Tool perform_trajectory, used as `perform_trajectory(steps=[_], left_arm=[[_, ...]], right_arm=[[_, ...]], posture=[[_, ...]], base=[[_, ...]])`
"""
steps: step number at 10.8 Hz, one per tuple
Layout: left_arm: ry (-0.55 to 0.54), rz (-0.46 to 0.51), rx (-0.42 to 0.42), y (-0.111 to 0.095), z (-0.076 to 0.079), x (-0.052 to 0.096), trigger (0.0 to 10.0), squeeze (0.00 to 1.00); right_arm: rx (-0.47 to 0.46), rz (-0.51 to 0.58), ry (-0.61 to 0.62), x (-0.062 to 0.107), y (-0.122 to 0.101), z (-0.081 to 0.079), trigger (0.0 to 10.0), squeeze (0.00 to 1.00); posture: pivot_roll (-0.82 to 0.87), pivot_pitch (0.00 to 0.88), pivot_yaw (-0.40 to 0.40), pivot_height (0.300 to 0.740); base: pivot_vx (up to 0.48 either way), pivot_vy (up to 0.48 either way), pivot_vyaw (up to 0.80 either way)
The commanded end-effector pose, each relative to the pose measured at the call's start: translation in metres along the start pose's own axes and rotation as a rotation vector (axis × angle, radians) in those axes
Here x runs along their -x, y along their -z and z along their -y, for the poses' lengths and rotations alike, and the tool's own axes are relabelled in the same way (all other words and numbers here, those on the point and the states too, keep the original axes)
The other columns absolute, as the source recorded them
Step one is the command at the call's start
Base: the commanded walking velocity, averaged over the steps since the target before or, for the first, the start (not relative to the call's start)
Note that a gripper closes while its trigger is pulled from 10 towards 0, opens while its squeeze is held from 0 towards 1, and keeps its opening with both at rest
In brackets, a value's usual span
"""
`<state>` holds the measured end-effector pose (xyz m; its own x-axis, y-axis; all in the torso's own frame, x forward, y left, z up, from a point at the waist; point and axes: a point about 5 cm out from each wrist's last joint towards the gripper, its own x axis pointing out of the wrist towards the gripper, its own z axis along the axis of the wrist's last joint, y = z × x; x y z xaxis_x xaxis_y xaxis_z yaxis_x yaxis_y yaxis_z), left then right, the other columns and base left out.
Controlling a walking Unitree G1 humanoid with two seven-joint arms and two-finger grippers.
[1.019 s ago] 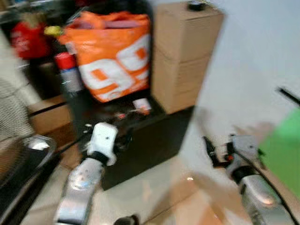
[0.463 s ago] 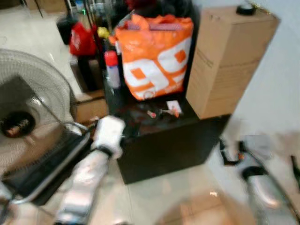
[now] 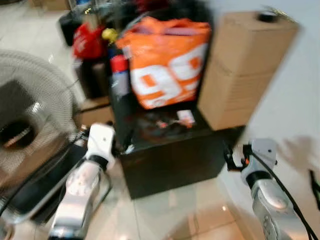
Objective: Hang keys on a hook
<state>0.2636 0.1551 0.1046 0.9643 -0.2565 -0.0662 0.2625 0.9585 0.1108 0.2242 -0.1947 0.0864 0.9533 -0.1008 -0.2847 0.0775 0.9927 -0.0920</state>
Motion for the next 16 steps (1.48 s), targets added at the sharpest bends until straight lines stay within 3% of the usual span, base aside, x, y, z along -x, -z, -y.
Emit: perform_trajectory(steps=[1,4,14,16], left_arm=[[0.028,-0.002,0.006,-0.001,0.004,0.0,10.0,0.0],[0.047,-0.002,-0.006,0.0,0.012,-0.001,10.0,0.0],[0.018,0.014,0.003,-0.005,0.008,-0.005,10.0,0.0],[0.02,0.014,0.001,-0.005,0.008,-0.007,10.0,0.0]], right_arm=[[0.0,-0.002,0.03,-0.001,-0.002,0.003,10.0,1.0],[-0.005,0.038,-0.019,-0.007,-0.011,0.001,10.0,1.0],[0.043,0.057,-0.087,-0.018,-0.016,-0.005,10.0,1.0],[0.095,0.055,-0.165,-0.018,-0.016,-0.009,10.0,1.0]], posture=[[-0.14,0.0,0.024,0.74],[-0.12,0.0,-0.016,0.74],[-0.1,0.0,-0.029,0.74],[-0.1,0.0,-0.032,0.74]], base=[[0.326,0.0,-0.8],[0.339,0.0,0.0],[0.342,0.0,0.0],[0.352,0.0,0.4]])
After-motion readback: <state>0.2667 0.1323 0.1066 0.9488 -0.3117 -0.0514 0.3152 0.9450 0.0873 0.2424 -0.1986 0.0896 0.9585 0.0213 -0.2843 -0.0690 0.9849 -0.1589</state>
